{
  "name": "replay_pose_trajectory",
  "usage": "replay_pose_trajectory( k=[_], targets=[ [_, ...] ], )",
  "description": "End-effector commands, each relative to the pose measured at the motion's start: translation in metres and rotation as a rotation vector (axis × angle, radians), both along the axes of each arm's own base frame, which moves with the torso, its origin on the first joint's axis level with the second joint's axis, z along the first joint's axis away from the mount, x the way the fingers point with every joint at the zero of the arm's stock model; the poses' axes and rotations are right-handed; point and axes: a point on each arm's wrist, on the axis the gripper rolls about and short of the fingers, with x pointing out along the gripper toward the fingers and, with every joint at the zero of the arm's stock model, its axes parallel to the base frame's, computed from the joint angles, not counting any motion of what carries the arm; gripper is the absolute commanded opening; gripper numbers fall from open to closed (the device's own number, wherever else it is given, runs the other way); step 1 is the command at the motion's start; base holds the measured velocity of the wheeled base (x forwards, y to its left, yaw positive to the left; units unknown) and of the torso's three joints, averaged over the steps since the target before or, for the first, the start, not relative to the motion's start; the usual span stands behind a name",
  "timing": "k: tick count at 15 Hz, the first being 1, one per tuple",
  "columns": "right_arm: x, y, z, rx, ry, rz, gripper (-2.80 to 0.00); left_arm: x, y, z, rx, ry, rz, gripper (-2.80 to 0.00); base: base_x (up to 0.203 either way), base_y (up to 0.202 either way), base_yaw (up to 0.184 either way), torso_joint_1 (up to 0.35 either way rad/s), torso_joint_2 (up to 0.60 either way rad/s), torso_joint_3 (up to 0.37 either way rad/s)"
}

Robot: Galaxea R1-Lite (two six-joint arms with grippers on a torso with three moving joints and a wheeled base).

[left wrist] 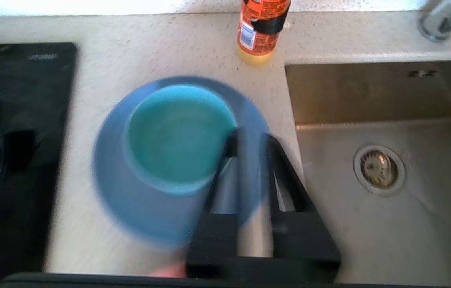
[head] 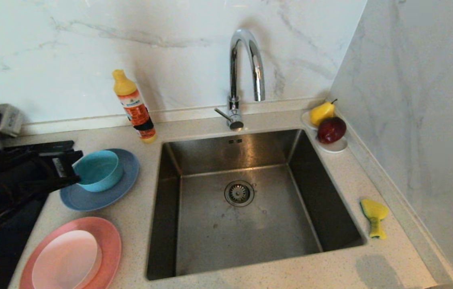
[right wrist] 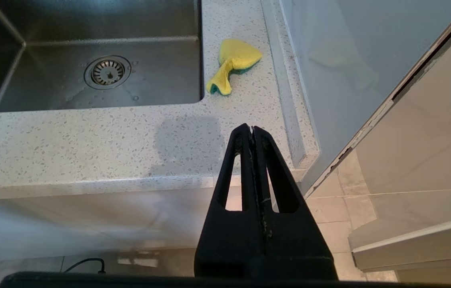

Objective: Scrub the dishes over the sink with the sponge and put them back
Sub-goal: Grab the dish soap

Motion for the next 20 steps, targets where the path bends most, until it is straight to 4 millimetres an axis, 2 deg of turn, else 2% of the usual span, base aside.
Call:
replay_pose_trajectory(
  k=[1, 4, 10, 13, 17, 20],
  targets=[
    [0.000, 0.000, 0.000, 0.000, -0.001, 0.001, -2.80, 0.036, -0.002, -0.027, -0.008, 0.094, 0.000, 0.00, 0.000, 0.000, 0.000, 0.000, 0.00, 0.000],
    [0.000, 0.000, 0.000, 0.000, -0.001, 0.001, -2.80, 0.052, -0.006, -0.025, -0.034, 0.052, -0.006, 0.00, 0.000, 0.000, 0.000, 0.000, 0.00, 0.000],
    [0.000, 0.000, 0.000, 0.000, -0.001, 0.001, -2.80, 0.087, -0.009, -0.035, -0.042, 0.066, -0.013, 0.00, 0.000, 0.000, 0.000, 0.000, 0.00, 0.000],
    [0.000, 0.000, 0.000, 0.000, -0.001, 0.001, -2.80, 0.112, -0.013, -0.045, -0.046, 0.030, -0.015, 0.00, 0.000, 0.000, 0.000, 0.000, 0.00, 0.000],
    [0.000, 0.000, 0.000, 0.000, 0.000, 0.001, -2.80, 0.145, -0.019, -0.041, -0.046, -0.092, 0.006, 0.00, 0.000, 0.000, 0.000, 0.000, 0.00, 0.000],
    [0.000, 0.000, 0.000, 0.000, 0.000, 0.001, -2.80, 0.165, -0.024, -0.045, -0.044, -0.109, 0.001, 0.00, 0.000, 0.000, 0.000, 0.000, 0.00, 0.000]
  ],
)
